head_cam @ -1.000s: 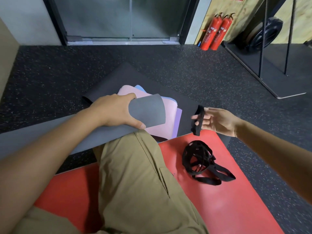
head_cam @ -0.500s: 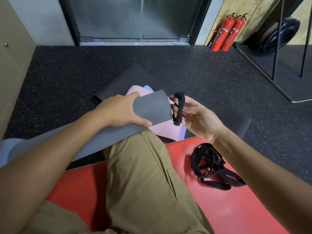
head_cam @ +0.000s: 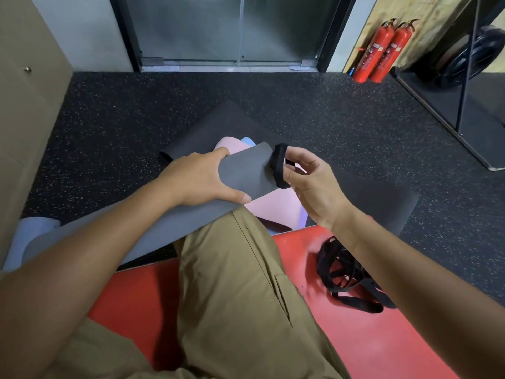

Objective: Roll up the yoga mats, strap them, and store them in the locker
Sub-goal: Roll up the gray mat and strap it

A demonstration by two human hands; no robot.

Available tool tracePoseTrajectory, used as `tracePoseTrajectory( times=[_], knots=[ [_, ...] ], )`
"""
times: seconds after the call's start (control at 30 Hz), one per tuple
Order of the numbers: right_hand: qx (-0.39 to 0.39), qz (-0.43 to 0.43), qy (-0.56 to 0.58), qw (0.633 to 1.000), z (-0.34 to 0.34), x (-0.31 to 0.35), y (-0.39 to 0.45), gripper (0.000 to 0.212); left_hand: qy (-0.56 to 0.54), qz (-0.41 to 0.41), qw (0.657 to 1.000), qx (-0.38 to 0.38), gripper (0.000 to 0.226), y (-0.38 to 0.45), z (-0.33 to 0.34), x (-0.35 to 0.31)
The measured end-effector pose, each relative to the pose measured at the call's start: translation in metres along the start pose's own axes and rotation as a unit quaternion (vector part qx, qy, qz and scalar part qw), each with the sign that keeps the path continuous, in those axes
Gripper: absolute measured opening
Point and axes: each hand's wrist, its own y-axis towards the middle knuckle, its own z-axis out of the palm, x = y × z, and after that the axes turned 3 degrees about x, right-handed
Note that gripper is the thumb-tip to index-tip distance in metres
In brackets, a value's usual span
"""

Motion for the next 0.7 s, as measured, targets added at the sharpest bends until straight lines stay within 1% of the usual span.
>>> tracePoseTrajectory(
  times=[0.17,0.3,0.37,0.47,0.53,0.6,0.7],
  knots=[
    [-0.005,-0.016,-0.101,0.995,0.006,-0.002,0.003,0.034,-0.003,-0.001,1.000,-0.007,0.081,-0.002,0.001,0.003],
    [0.005,-0.021,-0.134,0.991,0.007,0.000,-0.001,0.033,-0.018,0.004,1.000,-0.010,0.079,-0.003,0.000,0.006],
    [0.030,-0.011,-0.134,0.990,0.006,0.001,-0.002,0.033,-0.021,0.007,1.000,-0.012,0.079,-0.004,0.001,0.007],
    [0.075,0.000,-0.144,0.987,0.006,0.007,-0.002,0.047,-0.032,0.011,0.999,-0.022,0.079,-0.006,0.002,0.009],
    [0.099,-0.003,-0.169,0.981,0.007,0.013,0.000,0.051,-0.045,0.015,0.998,-0.035,0.081,-0.010,0.002,0.010],
    [0.124,-0.010,-0.199,0.972,0.010,0.020,0.004,0.050,-0.070,0.021,0.996,-0.054,0.082,-0.015,0.004,0.013],
    [0.160,-0.035,-0.246,0.955,0.017,0.037,0.011,0.053,-0.136,0.030,0.987,-0.083,0.087,-0.023,0.005,0.019]
  ],
)
